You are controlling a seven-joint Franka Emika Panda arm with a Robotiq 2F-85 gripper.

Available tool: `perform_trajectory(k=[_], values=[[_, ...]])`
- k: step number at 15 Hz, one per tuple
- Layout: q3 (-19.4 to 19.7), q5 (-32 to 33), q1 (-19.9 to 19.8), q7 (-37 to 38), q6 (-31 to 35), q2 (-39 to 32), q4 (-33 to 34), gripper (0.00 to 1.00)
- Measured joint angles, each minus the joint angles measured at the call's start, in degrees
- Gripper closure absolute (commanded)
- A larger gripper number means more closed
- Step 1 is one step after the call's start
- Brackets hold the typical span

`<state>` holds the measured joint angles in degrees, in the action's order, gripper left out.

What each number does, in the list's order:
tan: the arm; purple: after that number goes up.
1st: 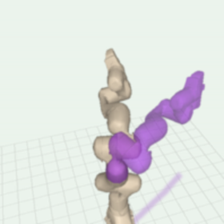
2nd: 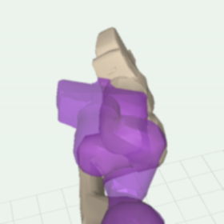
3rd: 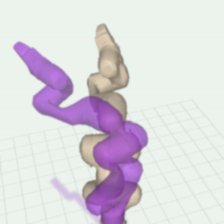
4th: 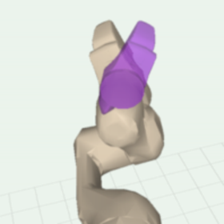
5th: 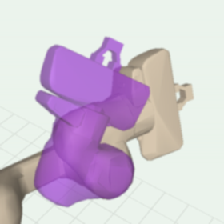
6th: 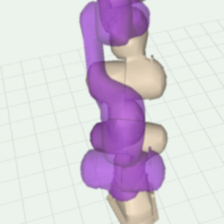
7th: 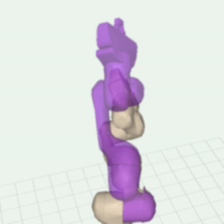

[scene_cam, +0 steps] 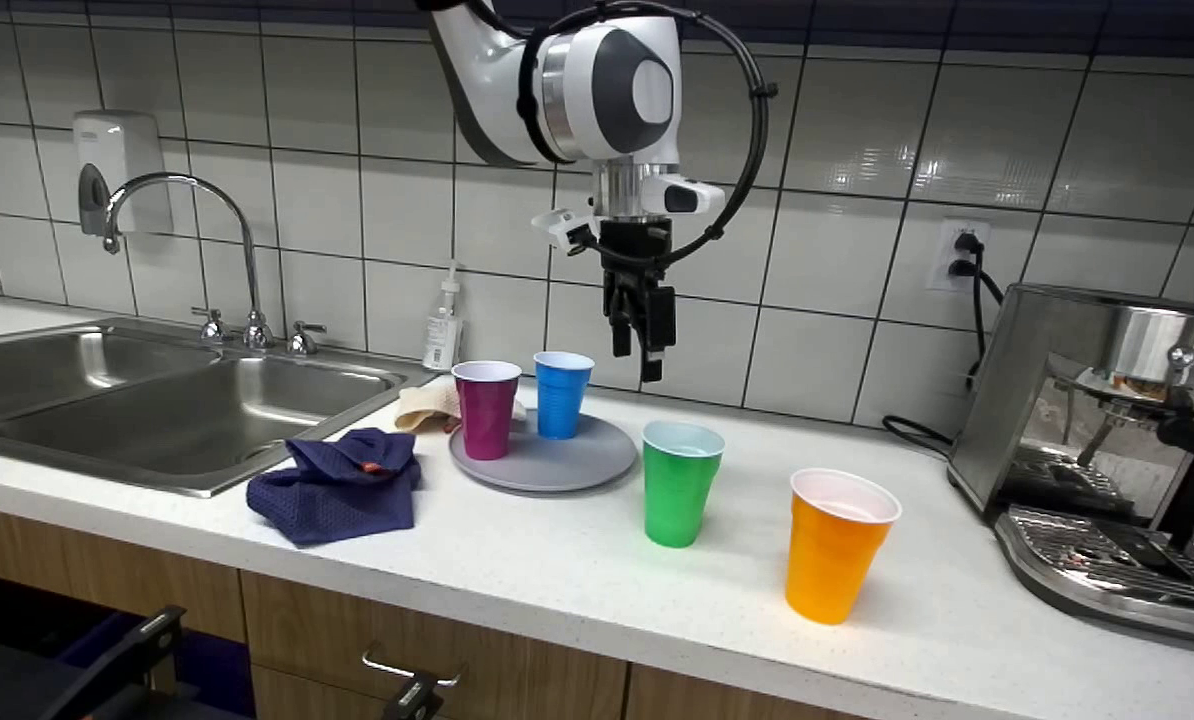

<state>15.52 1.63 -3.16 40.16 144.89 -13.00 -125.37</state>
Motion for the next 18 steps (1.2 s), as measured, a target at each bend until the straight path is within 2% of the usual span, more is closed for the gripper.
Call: perform_trajectory(k=[7, 18], values=[[1.3, -0.1, -0.5, 7.3, 0.0, -3.5, 1.4, 0.00], [1.7, -0.7, -1.3, 9.5, -1.6, -11.0, 7.7, 0.00]])
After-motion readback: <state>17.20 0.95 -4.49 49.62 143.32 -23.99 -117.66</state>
